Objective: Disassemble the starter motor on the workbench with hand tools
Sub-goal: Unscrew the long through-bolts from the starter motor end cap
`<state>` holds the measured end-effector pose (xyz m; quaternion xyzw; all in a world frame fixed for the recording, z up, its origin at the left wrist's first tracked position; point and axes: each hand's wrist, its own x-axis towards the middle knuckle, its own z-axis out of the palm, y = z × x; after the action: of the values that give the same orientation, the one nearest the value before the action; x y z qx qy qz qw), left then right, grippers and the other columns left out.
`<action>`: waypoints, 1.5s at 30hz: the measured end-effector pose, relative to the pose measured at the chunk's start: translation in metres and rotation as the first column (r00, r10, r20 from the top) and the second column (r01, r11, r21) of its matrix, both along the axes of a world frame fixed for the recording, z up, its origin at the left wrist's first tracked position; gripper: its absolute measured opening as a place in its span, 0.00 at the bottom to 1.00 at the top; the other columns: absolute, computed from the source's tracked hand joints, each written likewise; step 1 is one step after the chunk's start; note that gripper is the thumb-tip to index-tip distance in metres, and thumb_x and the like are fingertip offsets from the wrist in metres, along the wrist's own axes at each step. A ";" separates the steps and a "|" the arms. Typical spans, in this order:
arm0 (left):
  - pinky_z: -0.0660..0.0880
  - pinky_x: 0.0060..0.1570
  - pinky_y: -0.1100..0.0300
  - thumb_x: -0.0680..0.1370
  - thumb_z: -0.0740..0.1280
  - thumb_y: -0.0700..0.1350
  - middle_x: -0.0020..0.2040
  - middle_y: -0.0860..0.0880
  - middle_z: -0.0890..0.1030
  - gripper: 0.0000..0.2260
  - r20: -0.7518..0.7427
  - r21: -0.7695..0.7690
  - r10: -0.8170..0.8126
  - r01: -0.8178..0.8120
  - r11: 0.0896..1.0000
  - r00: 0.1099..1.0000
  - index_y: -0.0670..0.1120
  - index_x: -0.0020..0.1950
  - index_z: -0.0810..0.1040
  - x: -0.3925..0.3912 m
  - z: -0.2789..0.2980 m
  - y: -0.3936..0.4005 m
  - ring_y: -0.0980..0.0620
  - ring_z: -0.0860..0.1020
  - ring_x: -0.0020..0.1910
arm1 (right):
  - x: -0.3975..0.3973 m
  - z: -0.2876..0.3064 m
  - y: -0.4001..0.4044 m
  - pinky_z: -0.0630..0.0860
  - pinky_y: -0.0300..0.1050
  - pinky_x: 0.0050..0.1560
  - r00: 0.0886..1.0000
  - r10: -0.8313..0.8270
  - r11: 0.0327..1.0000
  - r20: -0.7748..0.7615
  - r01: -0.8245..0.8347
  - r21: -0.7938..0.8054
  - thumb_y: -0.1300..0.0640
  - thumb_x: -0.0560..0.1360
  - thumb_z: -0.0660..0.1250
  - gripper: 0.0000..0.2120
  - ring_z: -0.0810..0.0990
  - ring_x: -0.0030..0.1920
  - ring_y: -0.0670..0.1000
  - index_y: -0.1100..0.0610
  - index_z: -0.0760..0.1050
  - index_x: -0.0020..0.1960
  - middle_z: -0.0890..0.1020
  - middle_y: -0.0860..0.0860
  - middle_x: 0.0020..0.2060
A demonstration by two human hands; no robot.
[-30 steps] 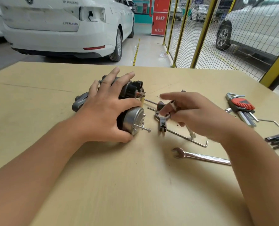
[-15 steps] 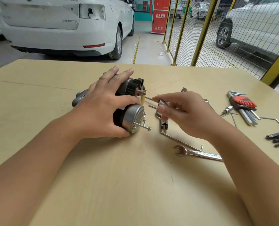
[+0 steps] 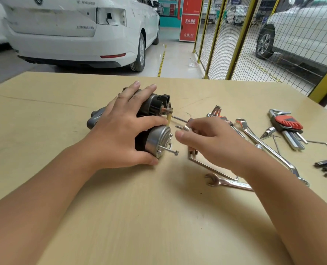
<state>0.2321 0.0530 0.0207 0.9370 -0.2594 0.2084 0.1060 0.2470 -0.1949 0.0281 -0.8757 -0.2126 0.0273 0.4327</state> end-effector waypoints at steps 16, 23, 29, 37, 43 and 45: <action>0.58 0.68 0.23 0.69 0.76 0.65 0.80 0.46 0.67 0.24 0.164 -0.167 -0.057 0.085 0.982 0.985 0.57 0.61 0.84 0.008 -0.013 -0.015 0.43 0.60 0.82 | 0.004 -0.010 0.001 0.70 0.42 0.34 0.997 0.050 0.993 0.051 -0.044 -0.114 0.45 0.79 0.66 0.15 0.76 0.29 0.41 0.53 0.79 0.39 0.85 0.47 0.33; 0.58 0.67 0.22 0.69 0.75 0.66 0.78 0.46 0.69 0.25 0.240 -0.149 0.001 0.035 0.988 0.971 0.55 0.62 0.85 0.012 -0.020 -0.018 0.43 0.64 0.80 | 0.017 -0.009 -0.004 0.69 0.43 0.33 0.992 0.038 0.999 0.120 -0.039 0.006 0.50 0.71 0.77 0.12 0.72 0.29 0.43 0.50 0.75 0.35 0.76 0.41 0.27; 0.57 0.67 0.19 0.76 0.73 0.53 0.62 0.45 0.84 0.13 0.580 0.005 -0.003 -0.001 1.000 0.814 0.44 0.53 0.86 0.021 -0.037 -0.039 0.43 0.77 0.71 | 0.036 -0.009 -0.005 0.73 0.51 0.33 0.797 0.134 0.966 0.588 0.028 -0.257 0.43 0.77 0.67 0.16 0.72 0.31 0.50 0.55 0.76 0.40 0.75 0.46 0.30; 0.69 0.66 0.34 0.82 0.67 0.46 0.49 0.52 0.85 0.08 0.629 0.052 -0.073 0.052 0.997 0.774 0.47 0.46 0.84 0.035 -0.032 -0.056 0.45 0.84 0.52 | 0.036 -0.020 -0.015 0.74 0.52 0.35 0.799 0.160 0.970 0.580 -0.017 -0.244 0.43 0.80 0.60 0.13 0.73 0.33 0.47 0.49 0.78 0.54 0.78 0.44 0.31; 0.65 0.71 0.34 0.81 0.69 0.48 0.51 0.54 0.85 0.08 0.507 0.005 -0.036 0.039 0.999 0.861 0.47 0.46 0.85 0.030 -0.030 -0.055 0.45 0.83 0.54 | 0.036 -0.017 -0.017 0.74 0.50 0.33 0.802 0.108 0.981 0.588 0.009 -0.193 0.47 0.81 0.58 0.10 0.73 0.32 0.46 0.48 0.76 0.52 0.76 0.43 0.30; 0.63 0.72 0.34 0.81 0.69 0.49 0.52 0.55 0.85 0.08 0.450 -0.009 -0.022 0.029 1.000 0.893 0.48 0.47 0.85 0.026 -0.029 -0.056 0.46 0.82 0.55 | 0.038 -0.014 -0.020 0.75 0.52 0.33 0.789 0.075 0.975 0.609 0.069 -0.210 0.48 0.80 0.58 0.12 0.75 0.35 0.51 0.51 0.78 0.47 0.78 0.46 0.32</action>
<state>0.2584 -0.0030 -0.0078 0.8591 -0.2876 0.4200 0.0530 0.2850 -0.2153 0.0137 -0.8792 -0.3385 -0.2342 0.2398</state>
